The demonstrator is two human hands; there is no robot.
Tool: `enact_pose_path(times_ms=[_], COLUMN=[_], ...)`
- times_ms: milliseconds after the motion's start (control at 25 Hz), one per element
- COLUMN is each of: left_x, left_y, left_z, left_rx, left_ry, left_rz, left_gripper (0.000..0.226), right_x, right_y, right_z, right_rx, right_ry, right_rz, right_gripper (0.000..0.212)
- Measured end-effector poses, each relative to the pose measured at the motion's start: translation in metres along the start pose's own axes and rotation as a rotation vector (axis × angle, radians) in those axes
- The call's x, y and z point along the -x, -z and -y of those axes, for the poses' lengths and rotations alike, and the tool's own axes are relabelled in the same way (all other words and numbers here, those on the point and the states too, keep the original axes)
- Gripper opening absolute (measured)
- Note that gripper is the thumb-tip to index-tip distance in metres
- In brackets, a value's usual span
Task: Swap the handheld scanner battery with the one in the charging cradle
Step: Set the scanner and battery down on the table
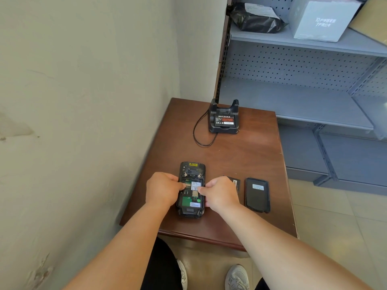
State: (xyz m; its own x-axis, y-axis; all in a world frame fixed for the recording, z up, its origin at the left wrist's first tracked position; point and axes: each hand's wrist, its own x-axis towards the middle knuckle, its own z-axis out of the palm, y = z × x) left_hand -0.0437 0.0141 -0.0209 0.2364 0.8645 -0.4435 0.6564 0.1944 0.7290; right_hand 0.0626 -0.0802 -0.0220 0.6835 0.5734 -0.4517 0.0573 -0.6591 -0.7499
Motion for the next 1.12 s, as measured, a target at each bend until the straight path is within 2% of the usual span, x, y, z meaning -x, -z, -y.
enact_pose_path(times_ms=[160,320,600,720,920,1120], left_x=[-0.005,-0.011,-0.017,-0.021,-0.031,-0.045], left_y=[0.001,0.0,-0.001,0.005,0.018,0.004], left_z=[-0.002,-0.004,0.0,-0.004,-0.031,-0.064], left_rx=[-0.037,-0.036,-0.046,-0.021,-0.03,-0.034], left_ry=[-0.011,-0.007,-0.014,-0.047,-0.157,-0.29], left_rz=[-0.03,-0.043,-0.045,-0.051,-0.112,-0.056], left_gripper=[0.023,0.026,0.015,0.015,0.012,0.007], right_x=[-0.002,-0.009,-0.015,-0.015,-0.03,-0.056], right_y=[-0.005,-0.008,-0.007,0.002,0.03,0.066], right_z=[0.005,0.006,0.005,0.006,0.007,0.005], right_rx=[0.028,0.054,0.078,0.132,0.09,0.056], right_ry=[0.001,0.019,0.016,0.05,0.114,0.195], right_rz=[-0.039,-0.043,-0.004,-0.001,-0.019,-0.031], right_gripper=[0.036,0.035,0.03,0.029,0.024,0.016])
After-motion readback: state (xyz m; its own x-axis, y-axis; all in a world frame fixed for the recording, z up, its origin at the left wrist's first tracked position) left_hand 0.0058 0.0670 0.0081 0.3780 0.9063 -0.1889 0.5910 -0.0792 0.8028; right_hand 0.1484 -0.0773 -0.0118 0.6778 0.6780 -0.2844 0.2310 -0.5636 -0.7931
